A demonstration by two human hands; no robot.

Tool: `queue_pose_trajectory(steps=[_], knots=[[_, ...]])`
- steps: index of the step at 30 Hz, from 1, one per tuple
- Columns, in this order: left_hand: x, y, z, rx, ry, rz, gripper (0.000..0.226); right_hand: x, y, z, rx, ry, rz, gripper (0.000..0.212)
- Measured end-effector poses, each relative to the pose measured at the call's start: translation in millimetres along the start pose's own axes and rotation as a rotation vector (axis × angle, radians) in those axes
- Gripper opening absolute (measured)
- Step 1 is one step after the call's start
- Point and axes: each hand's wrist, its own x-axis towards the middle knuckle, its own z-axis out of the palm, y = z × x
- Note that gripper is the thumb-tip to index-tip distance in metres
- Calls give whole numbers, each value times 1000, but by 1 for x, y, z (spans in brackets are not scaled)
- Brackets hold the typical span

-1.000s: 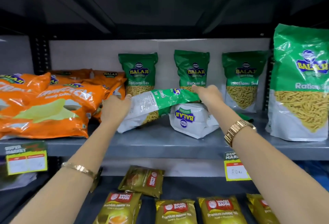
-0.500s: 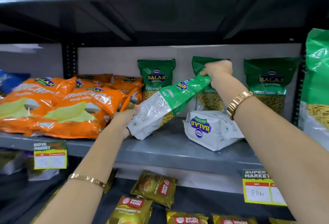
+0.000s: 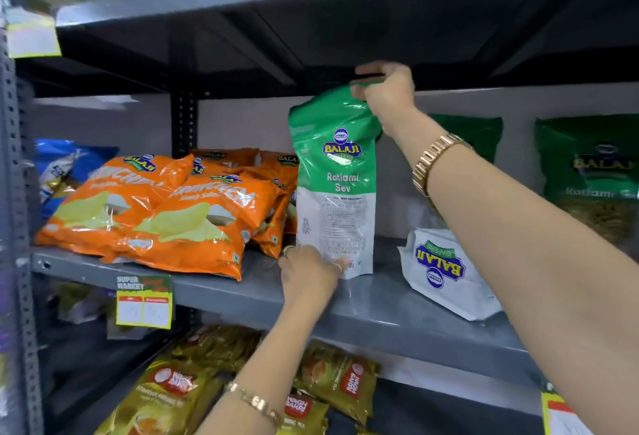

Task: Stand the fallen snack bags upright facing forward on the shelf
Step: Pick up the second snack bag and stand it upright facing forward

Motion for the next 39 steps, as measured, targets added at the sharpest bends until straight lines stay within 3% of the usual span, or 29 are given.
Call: queue_pose_trajectory(steps=[6,8,10,14,18,23,30,31,33,37,39], knots=[[1,-1,0,30,-43,15,60,-8,22,-9,27,52,51,47],[0,-1,-3,-29,-36,15,62,-13,24,-11,104,51,115,41],[-4,0,-6,-133,17,15,60,-18,31,-13,240,50,207,39],[-20,16,-5,-598,203,6,47,-35,63,-13,369,51,516,66],[-34,46,10,-850,59,-84,61,-54,87,-7,319,94,654,48],[-4,40,6,-733,-3,-115,57,-78,96,1,297,-3,781,22],[40,9,-6,-941,-188,-75,46,-104,91,1,163,-98,668,16],[47,6,-7,-965,-237,-96,48,-108,92,4,105,-100,635,18],[58,2,-12,-988,-293,-136,51,-118,93,9,-2,-87,595,43],[67,-3,-23,-951,-301,-178,47,-120,91,11,-49,-12,593,50],[63,-4,-25,-919,-160,-250,55,-114,91,5,-91,90,614,46]])
